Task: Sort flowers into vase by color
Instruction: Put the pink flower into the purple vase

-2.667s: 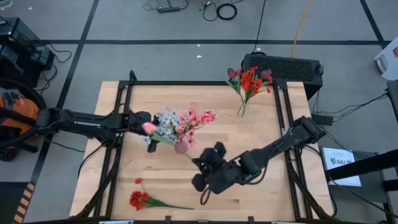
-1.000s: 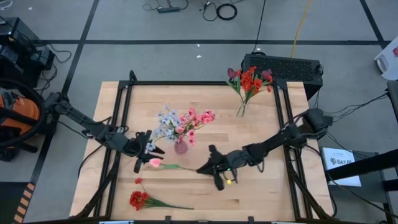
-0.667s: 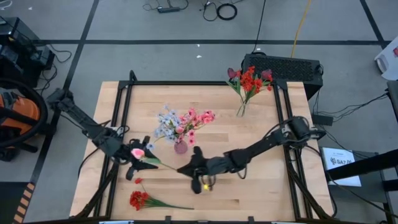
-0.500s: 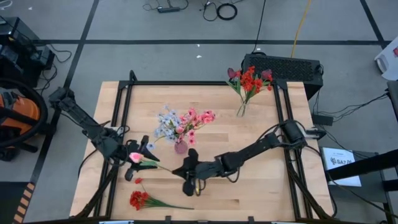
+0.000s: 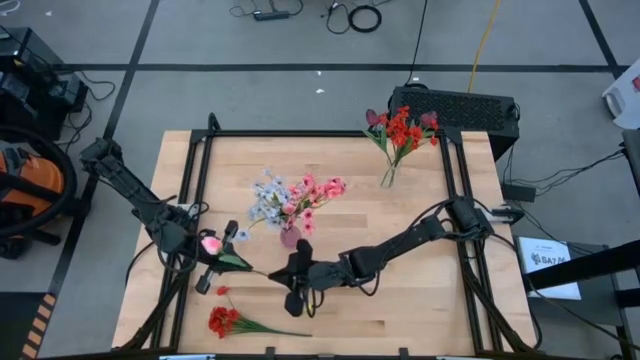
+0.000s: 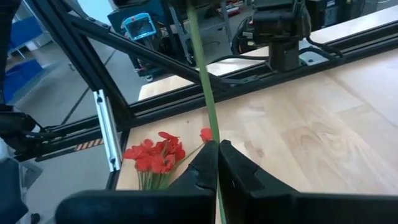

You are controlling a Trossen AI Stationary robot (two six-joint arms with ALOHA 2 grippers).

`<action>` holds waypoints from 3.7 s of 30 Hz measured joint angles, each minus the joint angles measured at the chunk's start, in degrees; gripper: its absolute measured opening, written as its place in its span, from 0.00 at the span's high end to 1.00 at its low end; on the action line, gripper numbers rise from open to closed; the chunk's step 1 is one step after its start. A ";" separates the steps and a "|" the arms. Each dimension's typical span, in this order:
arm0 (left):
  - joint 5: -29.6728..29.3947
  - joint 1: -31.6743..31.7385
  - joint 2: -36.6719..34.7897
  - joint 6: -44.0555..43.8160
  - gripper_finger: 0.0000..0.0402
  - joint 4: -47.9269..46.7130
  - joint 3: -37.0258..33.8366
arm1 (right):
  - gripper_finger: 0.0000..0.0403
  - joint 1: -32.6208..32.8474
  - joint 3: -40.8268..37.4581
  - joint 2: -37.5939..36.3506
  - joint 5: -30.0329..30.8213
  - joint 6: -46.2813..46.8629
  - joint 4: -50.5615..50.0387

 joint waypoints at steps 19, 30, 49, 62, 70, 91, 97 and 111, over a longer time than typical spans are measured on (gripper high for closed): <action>0.43 -0.01 -0.04 -11.31 0.99 -5.28 0.02 | 0.80 -2.11 0.00 -6.28 -9.73 4.89 -8.67; -1.54 0.04 0.03 -18.49 0.99 -12.06 0.02 | 0.79 -2.13 8.13 -4.97 1.89 0.79 -13.85; -3.11 0.19 0.81 -12.54 0.99 -11.99 0.79 | 0.79 -3.61 24.97 7.26 2.65 0.13 -20.29; -3.50 0.19 0.90 -12.02 0.99 -11.98 1.38 | 0.79 -4.68 25.18 7.28 0.78 -0.90 -19.85; -4.41 0.19 0.90 -12.00 0.99 -11.56 1.38 | 0.79 -5.26 25.18 7.28 -0.36 -3.30 -18.75; -1.45 2.77 1.01 -12.26 0.84 -10.04 1.40 | 0.99 -4.68 25.16 6.90 1.48 -11.47 -18.09; -0.57 2.68 -0.25 -12.37 0.75 -9.95 1.49 | 0.99 0.18 24.98 3.60 18.14 -14.08 -22.65; -0.78 2.73 -8.65 -15.41 0.69 -17.92 1.49 | 1.00 15.10 24.93 -2.02 54.57 37.08 -67.17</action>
